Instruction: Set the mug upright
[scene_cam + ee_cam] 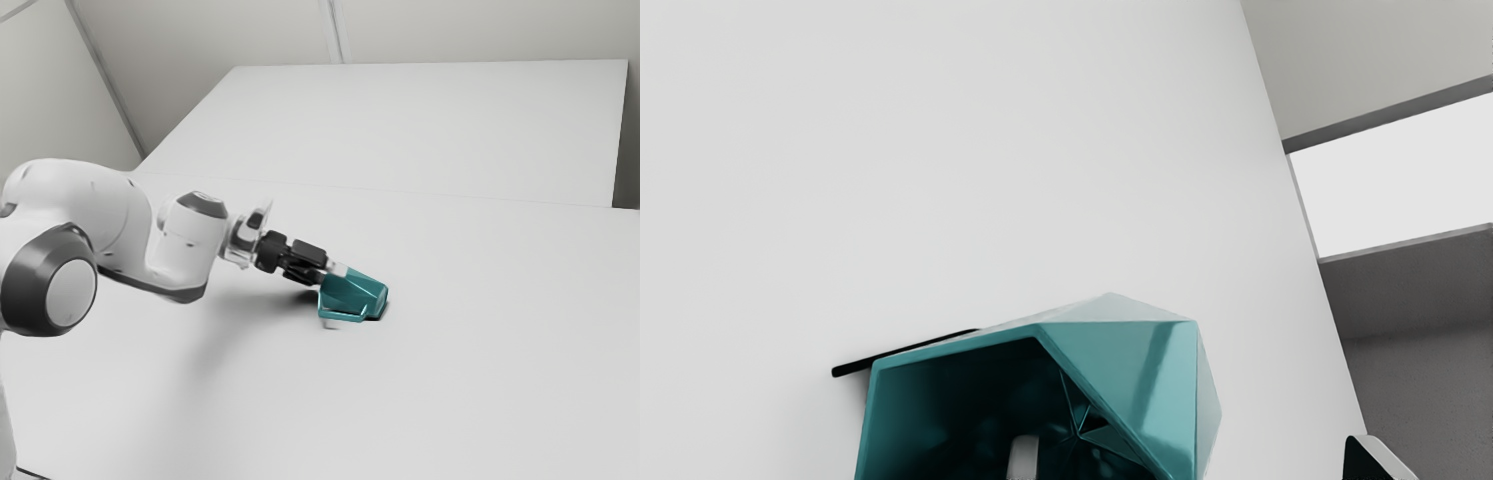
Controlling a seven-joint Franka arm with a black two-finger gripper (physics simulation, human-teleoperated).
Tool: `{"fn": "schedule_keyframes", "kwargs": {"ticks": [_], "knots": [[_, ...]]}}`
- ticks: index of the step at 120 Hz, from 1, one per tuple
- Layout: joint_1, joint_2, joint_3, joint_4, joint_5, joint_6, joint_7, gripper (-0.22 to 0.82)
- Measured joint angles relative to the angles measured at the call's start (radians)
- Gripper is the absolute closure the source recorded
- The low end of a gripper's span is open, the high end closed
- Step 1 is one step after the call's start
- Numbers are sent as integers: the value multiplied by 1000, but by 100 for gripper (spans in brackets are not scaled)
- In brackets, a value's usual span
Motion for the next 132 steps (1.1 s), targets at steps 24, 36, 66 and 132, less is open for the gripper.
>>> {"fn": "schedule_keyframes", "kwargs": {"ticks": [24,36,66,132], "knots": [[2,8,-5,2,-18,-1,12,35],[2,8,-5,2,-22,-1,16,45],[2,3,-6,2,-27,-13,28,62],[-41,-139,-1,-8,-41,-35,55,77]]}}
